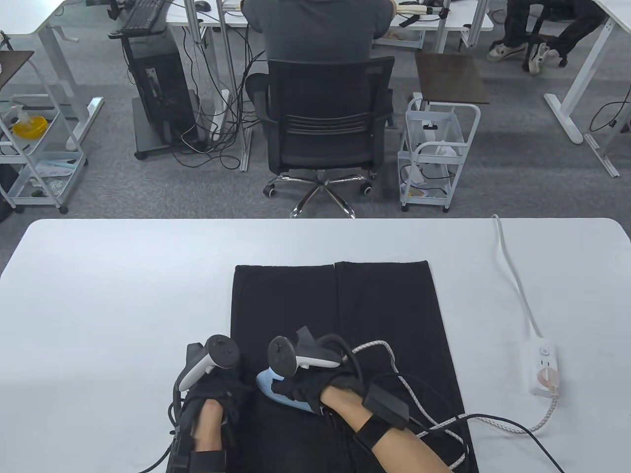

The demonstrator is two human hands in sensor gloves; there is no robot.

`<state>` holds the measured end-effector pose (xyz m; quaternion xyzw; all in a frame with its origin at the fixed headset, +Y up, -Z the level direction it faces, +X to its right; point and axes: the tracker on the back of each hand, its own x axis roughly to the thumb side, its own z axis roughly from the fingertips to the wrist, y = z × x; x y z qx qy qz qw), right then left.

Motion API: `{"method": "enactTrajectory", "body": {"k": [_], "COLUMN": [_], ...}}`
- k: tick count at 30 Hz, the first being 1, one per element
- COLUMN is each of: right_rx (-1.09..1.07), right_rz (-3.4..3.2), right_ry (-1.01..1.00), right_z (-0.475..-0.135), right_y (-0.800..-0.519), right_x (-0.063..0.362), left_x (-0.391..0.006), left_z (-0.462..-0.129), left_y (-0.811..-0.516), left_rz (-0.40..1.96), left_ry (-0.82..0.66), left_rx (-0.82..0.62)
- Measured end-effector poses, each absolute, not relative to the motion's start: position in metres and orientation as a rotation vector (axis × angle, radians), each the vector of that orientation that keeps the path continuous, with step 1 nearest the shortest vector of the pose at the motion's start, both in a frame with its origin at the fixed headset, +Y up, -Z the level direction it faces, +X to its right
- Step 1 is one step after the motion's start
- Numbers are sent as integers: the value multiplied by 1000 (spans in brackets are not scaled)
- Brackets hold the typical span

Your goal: Iron trousers with electric iron on table

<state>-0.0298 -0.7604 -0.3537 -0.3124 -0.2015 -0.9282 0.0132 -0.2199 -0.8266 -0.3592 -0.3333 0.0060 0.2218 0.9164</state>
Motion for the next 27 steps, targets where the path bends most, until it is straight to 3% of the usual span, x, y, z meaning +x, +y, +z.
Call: {"method": "enactTrajectory", "body": {"k": [6, 11, 19, 27], "right_rx": [-956, -841, -474, -328], "right_rz": [-2910, -2966, -3118, -3171], "right_ry": [-642, -668, -667, -608], "right_z": [-359, -398, -479, -508], "right_y": [-760, -760, -760, -761], "right_x": [-31, -37, -43, -39], "left_x": [-220, -219, -219, -218], "left_z": [-359, -358, -358, -358], "left_y": [-826, -825, -824, -824], "left_rz": [456, 454, 448, 450], "left_ry": [13, 14, 16, 13], "left_rx": [-686, -687, -689, -691]}}
